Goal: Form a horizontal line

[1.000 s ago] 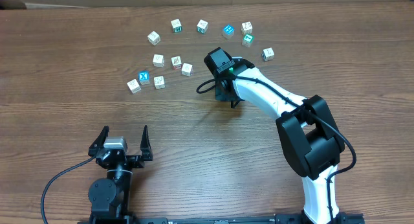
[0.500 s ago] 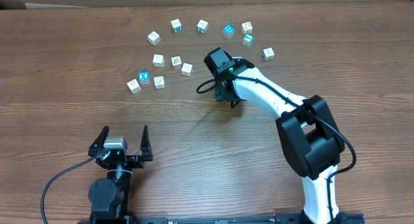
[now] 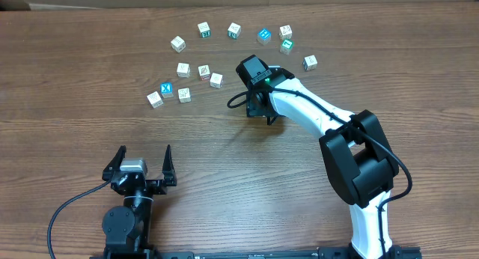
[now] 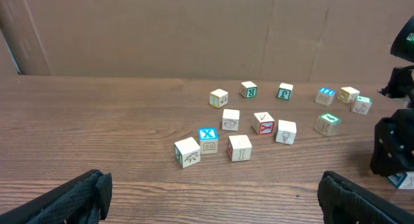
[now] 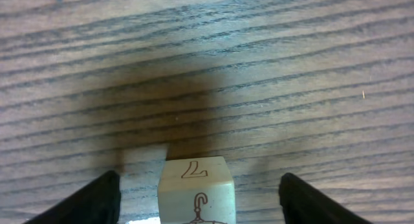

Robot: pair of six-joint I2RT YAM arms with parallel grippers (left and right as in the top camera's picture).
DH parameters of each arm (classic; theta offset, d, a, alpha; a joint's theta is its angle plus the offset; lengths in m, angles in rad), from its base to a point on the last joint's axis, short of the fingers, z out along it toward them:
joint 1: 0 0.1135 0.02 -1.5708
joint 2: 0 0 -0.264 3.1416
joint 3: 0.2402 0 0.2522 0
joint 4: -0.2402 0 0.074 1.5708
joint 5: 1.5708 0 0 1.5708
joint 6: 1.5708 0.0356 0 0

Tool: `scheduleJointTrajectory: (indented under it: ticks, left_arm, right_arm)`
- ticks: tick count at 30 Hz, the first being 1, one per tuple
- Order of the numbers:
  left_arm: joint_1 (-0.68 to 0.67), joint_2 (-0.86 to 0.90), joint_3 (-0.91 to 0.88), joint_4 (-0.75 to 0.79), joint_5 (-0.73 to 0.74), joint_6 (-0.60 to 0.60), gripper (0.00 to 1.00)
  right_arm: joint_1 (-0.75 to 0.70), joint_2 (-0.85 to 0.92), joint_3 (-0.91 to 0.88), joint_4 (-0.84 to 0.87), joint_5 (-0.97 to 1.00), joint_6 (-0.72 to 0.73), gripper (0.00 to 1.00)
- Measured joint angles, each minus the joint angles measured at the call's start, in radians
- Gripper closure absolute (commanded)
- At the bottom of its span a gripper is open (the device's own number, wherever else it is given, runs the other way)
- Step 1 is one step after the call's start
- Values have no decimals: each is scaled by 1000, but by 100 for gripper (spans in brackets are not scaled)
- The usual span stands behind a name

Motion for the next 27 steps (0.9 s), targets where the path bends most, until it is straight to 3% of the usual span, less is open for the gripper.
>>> scheduleJointTrajectory:
  ticks: [11,15,27]
  left_arm:
    - [0,0,0,0,0,0,0]
    - [0,0,0,0,0,0,1]
    - [0,0,0,0,0,0,0]
  right_arm:
    - [0,0,0,0,0,-3,8]
    - [0,0,0,0,0,-2,0]
    - [0,0,0,0,0,-3,0]
